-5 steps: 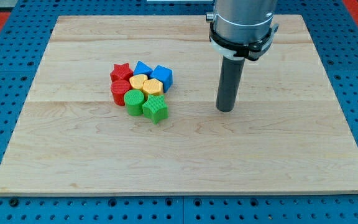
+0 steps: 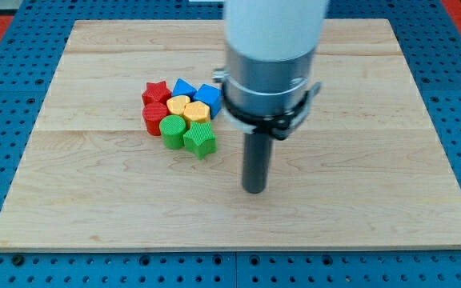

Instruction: Slightly push the green circle into the yellow blocks

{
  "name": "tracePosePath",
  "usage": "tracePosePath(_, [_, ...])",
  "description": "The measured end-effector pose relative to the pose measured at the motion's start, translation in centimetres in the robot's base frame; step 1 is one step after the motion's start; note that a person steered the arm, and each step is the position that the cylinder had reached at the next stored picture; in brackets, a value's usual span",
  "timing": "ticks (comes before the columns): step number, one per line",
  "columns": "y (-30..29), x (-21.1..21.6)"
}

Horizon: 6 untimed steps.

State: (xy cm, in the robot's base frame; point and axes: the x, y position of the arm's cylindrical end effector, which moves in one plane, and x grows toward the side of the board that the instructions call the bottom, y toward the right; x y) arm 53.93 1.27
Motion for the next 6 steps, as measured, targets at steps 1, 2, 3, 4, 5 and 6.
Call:
tracePosePath(1, [-5.8, 0.2])
tracePosePath(2, [-9.2, -0.9])
tracePosePath(3, [-10.7, -3.7])
tracePosePath(4, [-10.7, -6.2])
tracePosePath(5, [-11.3, -6.0])
tracePosePath(6, [-12.2, -6.0])
